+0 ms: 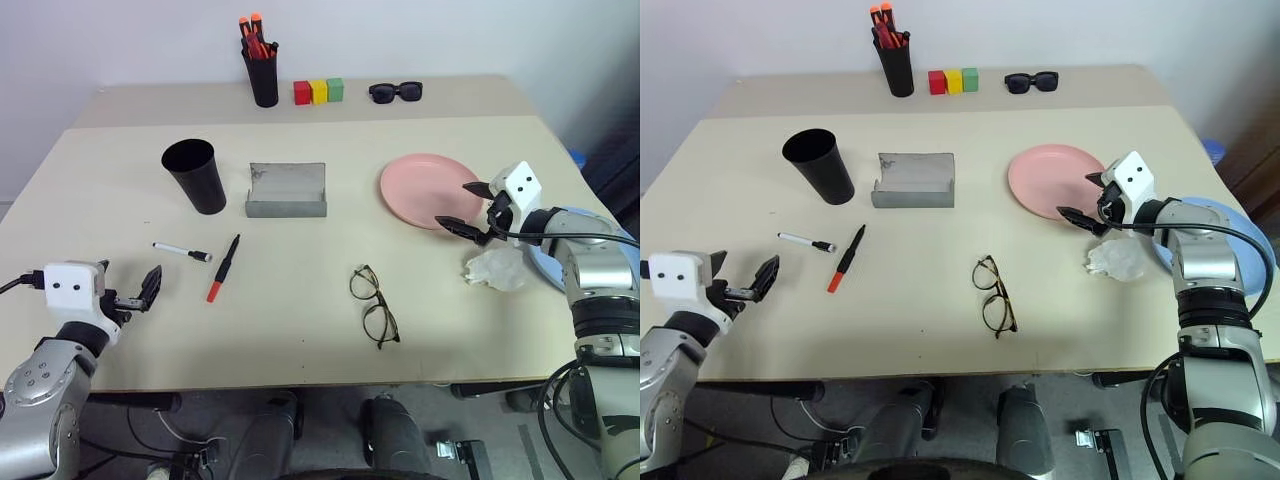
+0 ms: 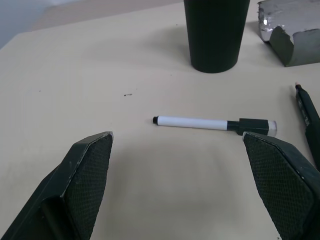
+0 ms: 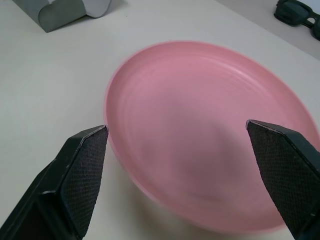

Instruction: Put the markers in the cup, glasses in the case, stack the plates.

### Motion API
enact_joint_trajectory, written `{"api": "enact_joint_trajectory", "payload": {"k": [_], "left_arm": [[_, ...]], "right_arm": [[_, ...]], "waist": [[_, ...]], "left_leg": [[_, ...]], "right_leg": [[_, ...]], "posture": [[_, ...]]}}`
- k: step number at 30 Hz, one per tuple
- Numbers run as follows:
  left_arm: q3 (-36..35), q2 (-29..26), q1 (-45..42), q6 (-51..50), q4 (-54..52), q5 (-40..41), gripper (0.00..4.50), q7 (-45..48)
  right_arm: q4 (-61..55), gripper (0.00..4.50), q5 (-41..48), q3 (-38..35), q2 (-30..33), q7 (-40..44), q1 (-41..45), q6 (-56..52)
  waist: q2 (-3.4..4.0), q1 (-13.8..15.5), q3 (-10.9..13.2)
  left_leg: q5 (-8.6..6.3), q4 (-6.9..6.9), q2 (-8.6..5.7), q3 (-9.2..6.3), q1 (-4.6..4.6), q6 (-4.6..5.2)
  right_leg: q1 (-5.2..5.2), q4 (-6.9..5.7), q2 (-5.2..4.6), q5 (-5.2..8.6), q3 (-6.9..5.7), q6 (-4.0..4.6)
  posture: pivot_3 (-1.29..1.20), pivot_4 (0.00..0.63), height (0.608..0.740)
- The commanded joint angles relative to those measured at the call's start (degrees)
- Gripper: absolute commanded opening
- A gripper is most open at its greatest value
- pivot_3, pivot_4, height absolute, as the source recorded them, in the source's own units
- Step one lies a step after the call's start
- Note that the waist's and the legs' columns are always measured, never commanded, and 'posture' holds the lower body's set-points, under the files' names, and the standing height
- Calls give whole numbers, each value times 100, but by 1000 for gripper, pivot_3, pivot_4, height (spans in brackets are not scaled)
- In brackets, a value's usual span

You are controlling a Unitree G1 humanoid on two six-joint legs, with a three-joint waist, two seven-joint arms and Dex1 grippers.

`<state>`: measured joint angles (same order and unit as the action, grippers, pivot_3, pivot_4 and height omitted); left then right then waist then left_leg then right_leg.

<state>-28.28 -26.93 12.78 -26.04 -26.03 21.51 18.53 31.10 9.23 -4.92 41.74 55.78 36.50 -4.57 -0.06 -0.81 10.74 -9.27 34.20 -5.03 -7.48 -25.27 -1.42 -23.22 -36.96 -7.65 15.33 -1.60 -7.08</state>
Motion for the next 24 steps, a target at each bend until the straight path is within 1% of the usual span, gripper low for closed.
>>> {"api": "enact_joint_trajectory", "payload": {"k": [1,8,14,20,24], "left_arm": [[-122,-76,43,-8,-234,-17,4269,-23],[-128,-93,60,-21,-264,-6,4269,-24],[-70,-154,57,-32,-267,-33,4269,37],[140,-388,-245,-108,-75,-66,4269,187],[337,-610,-364,-445,-119,-5,4269,332]], "right_arm": [[-131,4500,64,-79,9,-5,101,114],[-133,4500,72,-55,-32,34,120,114],[-361,4500,122,-88,-56,33,-68,99],[-831,4500,250,-101,-77,69,-228,-50],[-1486,4500,394,-3,-118,198,-488,-300]], "waist": [[0,9,0],[0,13,0],[0,14,0],[0,15,0],[0,16,0]], "left_leg": [[0,0,0,0,0,0],[0,0,-1,2,0,0],[0,0,-1,2,0,0],[0,0,0,2,0,0],[0,0,-1,2,-1,0]], "right_leg": [[0,0,0,0,0,0],[0,1,-1,0,2,0],[0,1,-1,0,3,0],[0,0,0,0,3,0],[0,0,0,0,3,-1]], "posture": [[0,150,740],[0,150,740],[0,150,740],[0,150,740],[0,150,740]]}}
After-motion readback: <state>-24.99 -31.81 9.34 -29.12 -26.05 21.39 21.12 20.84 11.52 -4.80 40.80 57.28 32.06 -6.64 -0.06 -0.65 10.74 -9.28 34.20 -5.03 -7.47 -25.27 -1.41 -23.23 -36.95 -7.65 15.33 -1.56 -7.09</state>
